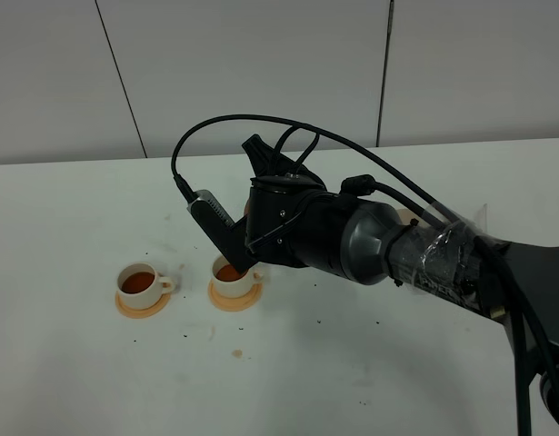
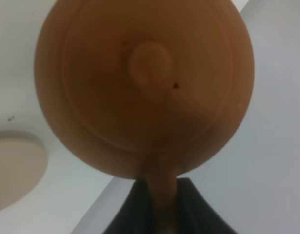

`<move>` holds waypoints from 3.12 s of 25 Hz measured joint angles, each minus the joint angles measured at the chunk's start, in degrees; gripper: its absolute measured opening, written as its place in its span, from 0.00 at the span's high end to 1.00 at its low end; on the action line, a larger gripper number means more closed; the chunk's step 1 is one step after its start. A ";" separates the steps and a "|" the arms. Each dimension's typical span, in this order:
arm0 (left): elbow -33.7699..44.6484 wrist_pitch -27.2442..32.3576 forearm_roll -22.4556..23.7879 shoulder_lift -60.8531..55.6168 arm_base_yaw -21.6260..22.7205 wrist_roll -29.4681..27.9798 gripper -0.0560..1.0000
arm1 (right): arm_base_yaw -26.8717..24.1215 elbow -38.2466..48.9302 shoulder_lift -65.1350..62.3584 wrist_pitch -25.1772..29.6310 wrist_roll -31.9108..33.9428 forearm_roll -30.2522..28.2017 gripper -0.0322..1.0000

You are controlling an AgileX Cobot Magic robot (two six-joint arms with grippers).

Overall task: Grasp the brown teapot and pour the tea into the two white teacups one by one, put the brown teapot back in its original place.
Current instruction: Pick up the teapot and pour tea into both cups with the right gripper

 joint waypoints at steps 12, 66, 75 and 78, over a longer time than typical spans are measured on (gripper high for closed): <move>0.00 0.00 0.00 0.00 0.00 -0.28 0.73 | 0.33 0.00 0.00 -0.24 -0.09 0.00 0.88; 0.00 0.00 0.00 0.00 0.00 -0.17 0.73 | 0.51 0.00 0.00 -2.38 0.14 -2.58 0.88; 0.00 0.00 0.00 0.00 0.00 -0.17 0.73 | 0.51 0.00 0.00 -2.42 2.79 -2.06 0.88; 0.00 0.00 0.00 0.00 0.00 -0.17 0.73 | 0.51 0.00 0.00 -2.42 4.96 -1.88 0.88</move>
